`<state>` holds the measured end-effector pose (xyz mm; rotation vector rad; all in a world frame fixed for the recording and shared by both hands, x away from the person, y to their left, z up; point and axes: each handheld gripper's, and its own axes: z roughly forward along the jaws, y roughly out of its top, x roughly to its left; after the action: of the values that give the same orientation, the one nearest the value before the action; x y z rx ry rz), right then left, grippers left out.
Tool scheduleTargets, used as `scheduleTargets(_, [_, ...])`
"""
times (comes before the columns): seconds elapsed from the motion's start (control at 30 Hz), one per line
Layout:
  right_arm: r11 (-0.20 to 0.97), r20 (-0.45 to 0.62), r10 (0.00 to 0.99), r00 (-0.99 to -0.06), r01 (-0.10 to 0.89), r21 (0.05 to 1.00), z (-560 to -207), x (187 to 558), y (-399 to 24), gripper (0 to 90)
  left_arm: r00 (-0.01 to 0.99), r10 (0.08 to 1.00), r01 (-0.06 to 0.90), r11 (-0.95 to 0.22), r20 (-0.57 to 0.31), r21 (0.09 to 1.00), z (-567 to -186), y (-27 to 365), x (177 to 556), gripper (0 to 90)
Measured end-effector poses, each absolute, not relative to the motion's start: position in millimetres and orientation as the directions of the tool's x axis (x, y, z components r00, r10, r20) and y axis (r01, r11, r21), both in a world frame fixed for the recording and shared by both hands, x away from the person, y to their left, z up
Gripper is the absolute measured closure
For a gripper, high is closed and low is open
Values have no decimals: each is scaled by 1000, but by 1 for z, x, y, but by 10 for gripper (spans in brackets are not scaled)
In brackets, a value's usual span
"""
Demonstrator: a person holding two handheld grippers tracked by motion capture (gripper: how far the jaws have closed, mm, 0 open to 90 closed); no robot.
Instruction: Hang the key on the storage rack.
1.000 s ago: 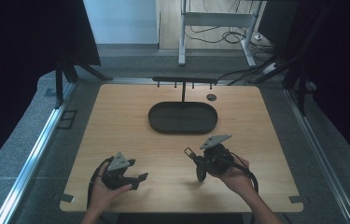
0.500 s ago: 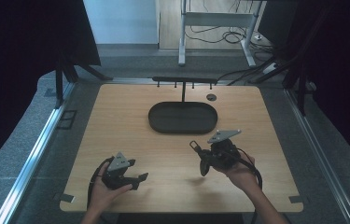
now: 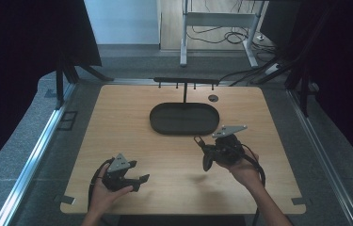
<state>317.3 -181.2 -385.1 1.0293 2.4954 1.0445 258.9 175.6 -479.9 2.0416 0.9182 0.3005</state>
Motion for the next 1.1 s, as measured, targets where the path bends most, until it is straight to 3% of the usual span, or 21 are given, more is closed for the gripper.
scheduleTargets(1.1, [401, 46, 769, -638, 537, 742, -369, 361, -189, 811, 703, 702, 497, -370, -114, 785, -479, 176, 259, 256])
